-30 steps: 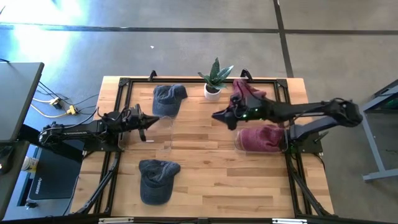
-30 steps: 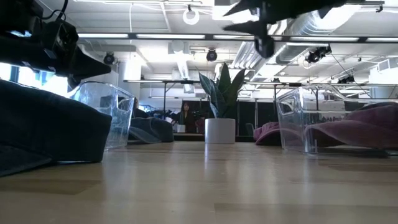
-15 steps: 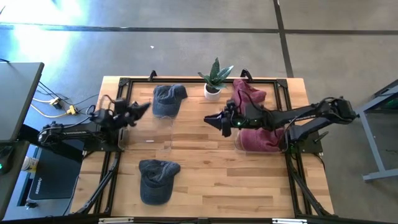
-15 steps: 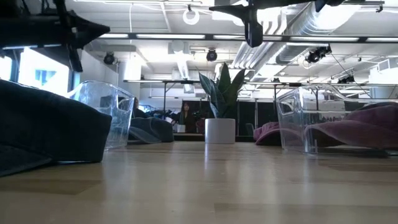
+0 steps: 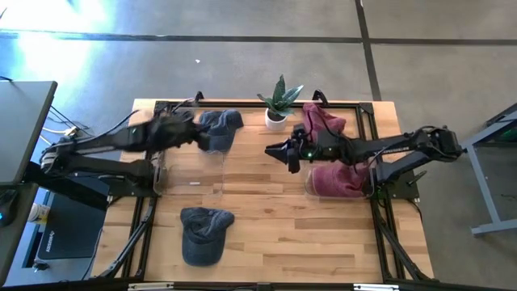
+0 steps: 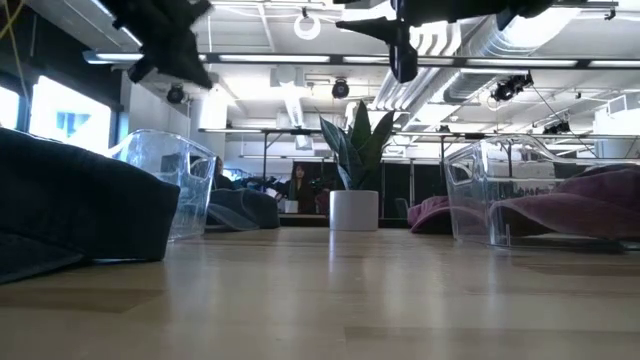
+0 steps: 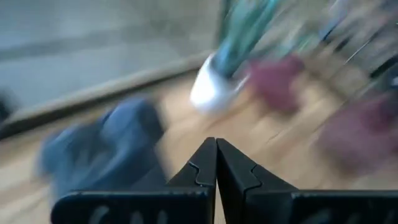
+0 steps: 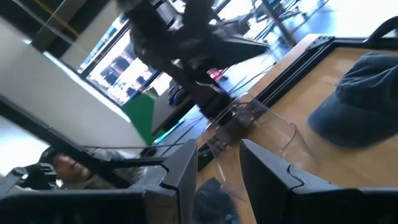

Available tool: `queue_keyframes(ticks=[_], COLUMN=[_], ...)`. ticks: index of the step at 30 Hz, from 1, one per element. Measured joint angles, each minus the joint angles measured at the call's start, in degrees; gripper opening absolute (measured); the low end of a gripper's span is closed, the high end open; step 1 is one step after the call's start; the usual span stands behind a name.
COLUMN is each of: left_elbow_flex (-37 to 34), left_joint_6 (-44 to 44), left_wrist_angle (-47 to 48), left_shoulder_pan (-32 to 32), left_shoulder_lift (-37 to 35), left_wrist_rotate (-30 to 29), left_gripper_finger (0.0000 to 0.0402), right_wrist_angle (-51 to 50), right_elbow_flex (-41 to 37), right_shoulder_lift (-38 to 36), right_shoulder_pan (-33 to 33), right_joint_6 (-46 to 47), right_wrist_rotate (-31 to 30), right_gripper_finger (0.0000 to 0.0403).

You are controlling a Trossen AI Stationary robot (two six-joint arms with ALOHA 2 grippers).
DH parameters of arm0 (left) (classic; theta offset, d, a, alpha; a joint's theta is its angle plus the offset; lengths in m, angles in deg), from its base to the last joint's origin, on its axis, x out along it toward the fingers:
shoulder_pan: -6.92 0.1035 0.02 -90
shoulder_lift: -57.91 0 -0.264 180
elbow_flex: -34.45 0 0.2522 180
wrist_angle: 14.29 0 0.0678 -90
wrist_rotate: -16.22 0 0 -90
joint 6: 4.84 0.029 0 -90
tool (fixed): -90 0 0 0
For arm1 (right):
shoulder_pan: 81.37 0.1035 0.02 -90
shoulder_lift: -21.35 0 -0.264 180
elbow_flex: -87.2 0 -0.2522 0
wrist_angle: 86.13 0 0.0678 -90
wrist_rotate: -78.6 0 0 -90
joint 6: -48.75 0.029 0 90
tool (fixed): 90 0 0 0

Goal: Pick & Place hat
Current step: Put the top blue cap into the left transparent bin

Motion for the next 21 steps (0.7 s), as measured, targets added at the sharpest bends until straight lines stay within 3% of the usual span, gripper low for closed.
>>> queue_keyframes(ticks=[2,6,12,15,21], left_elbow_flex=[6.5,15.6,20.6,20.7,20.8], left_joint_6=[0.7,6.4,18.7,21.8,24.4], left_wrist_angle=[9.5,19.6,19.1,18.4,12.8], left_shoulder_pan=[5.0,16.1,30.1,34.3,36.7], left_shoulder_lift=[6.4,18.3,31.1,36.2,44.0], left_wrist_rotate=[3.3,9.9,18.5,19.2,18.1], left_gripper_finger=[0.0021,0.0076,0.0179,0.0215,0.0217], right_wrist_angle=[0.0,0.0,0.0,0.0,-0.1], right_elbow_flex=[0.0,0.0,0.0,0.0,0.0], right_shoulder_lift=[0.0,-0.1,-0.1,-0.1,-0.1], right_shoulder_pan=[-1.0,-2.2,-2.4,-2.4,-2.2], right_joint_6=[0.0,-0.1,-0.1,0.0,0.4], right_wrist_rotate=[4.0,11.0,17.4,20.5,23.8], right_gripper_finger=[0.0116,0.0116,0.0117,0.0117,0.0118])
